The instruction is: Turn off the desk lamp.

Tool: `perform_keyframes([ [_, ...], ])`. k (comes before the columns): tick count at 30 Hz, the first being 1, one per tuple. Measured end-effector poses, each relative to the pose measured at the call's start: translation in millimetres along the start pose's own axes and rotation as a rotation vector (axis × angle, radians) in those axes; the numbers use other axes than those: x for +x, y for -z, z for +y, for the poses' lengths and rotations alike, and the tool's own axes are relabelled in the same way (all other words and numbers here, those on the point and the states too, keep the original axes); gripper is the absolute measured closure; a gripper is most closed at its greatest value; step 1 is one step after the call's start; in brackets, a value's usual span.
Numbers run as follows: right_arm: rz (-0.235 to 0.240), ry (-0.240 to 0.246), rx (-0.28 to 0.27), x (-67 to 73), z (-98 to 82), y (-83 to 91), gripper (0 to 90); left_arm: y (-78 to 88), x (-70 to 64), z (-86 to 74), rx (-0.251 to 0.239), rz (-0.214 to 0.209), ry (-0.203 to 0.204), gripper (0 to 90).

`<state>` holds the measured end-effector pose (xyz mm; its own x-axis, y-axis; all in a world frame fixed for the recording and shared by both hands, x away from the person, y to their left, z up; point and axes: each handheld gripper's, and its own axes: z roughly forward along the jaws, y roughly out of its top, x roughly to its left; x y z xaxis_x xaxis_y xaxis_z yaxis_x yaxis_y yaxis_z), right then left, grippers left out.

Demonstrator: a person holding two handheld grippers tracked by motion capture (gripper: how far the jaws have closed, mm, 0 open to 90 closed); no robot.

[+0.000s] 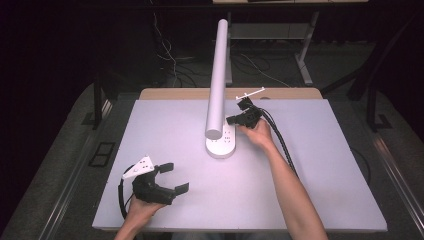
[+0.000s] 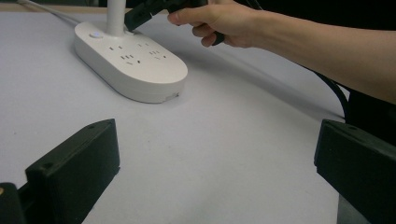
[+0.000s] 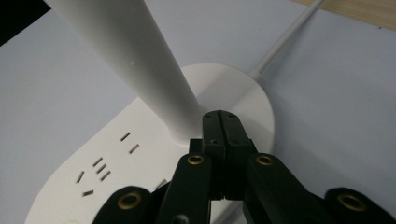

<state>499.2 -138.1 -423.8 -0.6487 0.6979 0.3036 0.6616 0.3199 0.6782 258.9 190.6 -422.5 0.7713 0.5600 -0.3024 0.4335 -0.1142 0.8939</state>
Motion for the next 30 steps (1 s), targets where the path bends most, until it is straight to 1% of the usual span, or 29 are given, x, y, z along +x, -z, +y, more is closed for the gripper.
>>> perform_keyframes([
  [1, 0.003, -0.009, -0.003, 0.0, -0.2, -0.3, 90.0, -0.1, -0.1, 0.0, 0.000, 0.000, 0.000, 0.0],
  [3, 0.009, -0.011, 0.000, -0.4, -0.4, -0.9, 90.0, -0.1, -0.3, 0.0, -0.001, 0.000, -0.003, 0.0],
  [8, -0.012, 0.002, 0.001, 2.0, -0.5, -1.6, 90.0, -0.5, -1.5, -0.1, 0.002, 0.000, -0.006, 0.0],
  [11, -0.012, -0.012, -0.002, 1.5, -1.6, -2.1, 90.0, -0.6, -2.2, -0.3, 0.005, -0.005, -0.008, 0.0],
  [13, -0.026, 0.013, 0.005, 3.7, -0.9, -1.9, 90.0, -0.6, -2.0, -0.3, 0.005, -0.006, -0.009, 0.0],
  [14, -0.026, 0.013, 0.005, 3.7, -0.9, -1.9, 90.0, -0.6, -1.6, -0.2, 0.004, -0.005, -0.007, 0.0],
  [15, -0.037, 0.019, 0.006, 5.1, -0.3, -2.0, 90.0, -0.8, -1.1, -0.2, 0.004, -0.003, -0.006, 0.0],
  [18, -0.050, 0.033, 0.011, 7.4, 0.2, -1.6, 90.0, -1.0, -0.2, -0.1, 0.001, -0.001, -0.002, 0.0],
  [23, -0.030, 0.021, 0.004, 4.6, -0.1, -1.2, 90.0, -1.4, -0.5, -0.1, 0.003, -0.003, -0.002, 0.0],
  [28, -0.035, 0.014, 0.000, 5.6, -0.8, -1.6, 90.0, -1.0, -1.0, -0.3, 0.005, -0.002, -0.004, 0.0],
  [30, -0.044, 0.026, 0.002, 6.5, -1.4, -2.5, 90.0, -0.6, -1.3, -0.2, 0.005, -0.001, -0.007, 0.0],
])
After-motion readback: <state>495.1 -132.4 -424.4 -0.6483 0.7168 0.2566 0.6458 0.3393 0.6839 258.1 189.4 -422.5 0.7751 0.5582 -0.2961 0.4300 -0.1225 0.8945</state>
